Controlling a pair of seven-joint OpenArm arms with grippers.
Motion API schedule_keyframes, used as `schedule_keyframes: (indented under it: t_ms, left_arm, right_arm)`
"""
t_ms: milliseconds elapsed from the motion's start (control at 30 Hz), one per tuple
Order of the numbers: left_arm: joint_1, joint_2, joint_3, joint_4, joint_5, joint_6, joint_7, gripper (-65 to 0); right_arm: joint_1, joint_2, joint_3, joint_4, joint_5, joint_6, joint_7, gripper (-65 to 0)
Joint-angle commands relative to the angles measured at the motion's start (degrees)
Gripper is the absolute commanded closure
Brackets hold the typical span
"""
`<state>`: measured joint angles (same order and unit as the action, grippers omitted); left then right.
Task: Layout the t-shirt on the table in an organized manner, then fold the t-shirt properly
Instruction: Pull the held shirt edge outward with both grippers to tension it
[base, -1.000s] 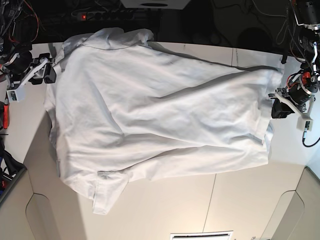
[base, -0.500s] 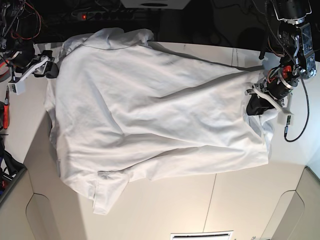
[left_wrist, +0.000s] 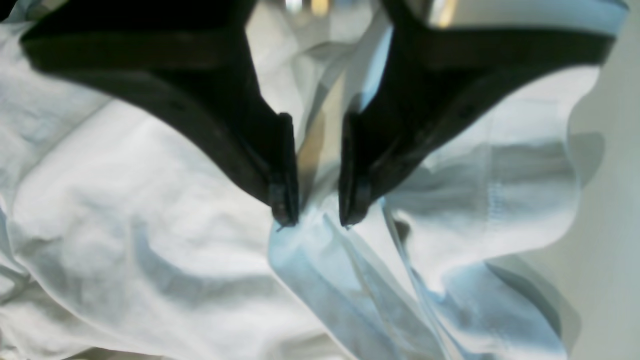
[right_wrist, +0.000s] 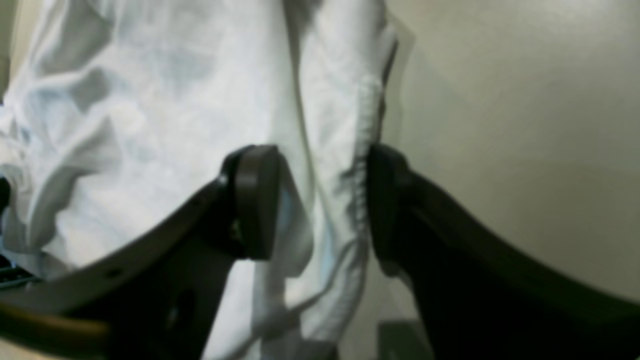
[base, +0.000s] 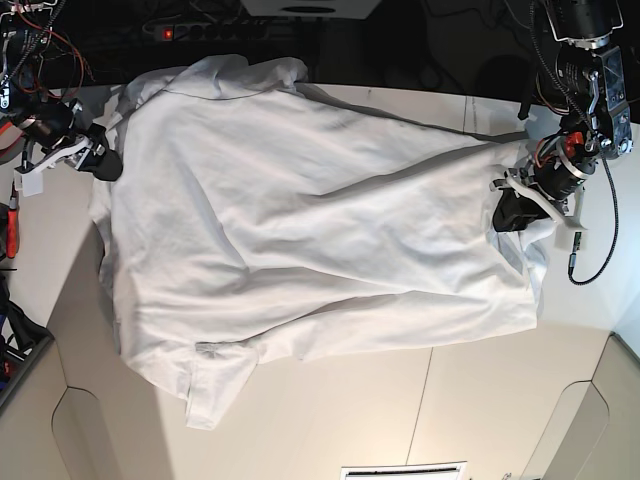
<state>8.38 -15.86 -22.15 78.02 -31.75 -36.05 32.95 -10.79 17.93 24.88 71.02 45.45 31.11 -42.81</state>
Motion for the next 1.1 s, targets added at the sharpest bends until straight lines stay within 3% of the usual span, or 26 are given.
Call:
schedule_keyframes:
  t_ms: [0, 167, 367, 567, 900, 933, 1000, 1033, 1067]
  left_arm:
    - [-0.6, -0.7, -0.3, 1.1, -1.0, -1.1, -1.2, -17.9]
    - [-0.7, -0.9, -0.3, 1.1, -1.0, -1.1, -1.2, -17.9]
    - [-0.8, -3.5, -0.3, 1.1, -1.1, -1.1, -1.2, -17.9]
    - [-0.8, -6.5, -1.5, 1.1, -1.9, -1.1, -0.5, -17.9]
    - [-0.4, -6.6, -12.7, 1.1, -3.9, -1.1, 3.8, -17.9]
    - [-0.2, -6.6, -13.4, 1.1, -4.8, -1.1, 4.2, -17.9]
    - [-0.1, -6.6, -14.1, 1.1, -6.4, -1.6, 5.5, -17.9]
    - [0.2, -6.6, -14.2, 1.1, -7.4, -2.5, 6.2, -17.9]
    - [0.5, -6.6, -14.2, 1.1, -8.4, -3.1, 6.8, -17.9]
  right_arm:
    - [-0.2, -0.7, -0.1, 0.0, -1.2, 0.3, -3.7, -29.3]
    - [-0.2, -3.4, -0.2, 0.0, 0.0, 0.9, -6.8, -27.0]
    - [-0.2, -3.3, -0.1, 0.0, -0.1, 0.8, -7.0, 0.0]
    - [-0.2, -3.3, 0.9, 0.1, -0.1, 0.6, -7.6, 0.0]
    - [-0.2, -3.3, 5.9, 3.2, -0.2, 0.7, -11.3, 0.0]
    - [-0.2, -3.3, 6.2, 3.8, -0.2, 0.7, -11.7, -3.6]
    - [-0.4, -3.3, 6.6, 5.2, -0.2, 0.9, -12.2, -24.3]
    - [-0.4, -3.3, 6.8, 6.0, -0.2, 1.0, -12.3, -30.7]
    - [-0.5, -3.3, 7.1, 6.9, -0.2, 1.1, -12.6, -32.5]
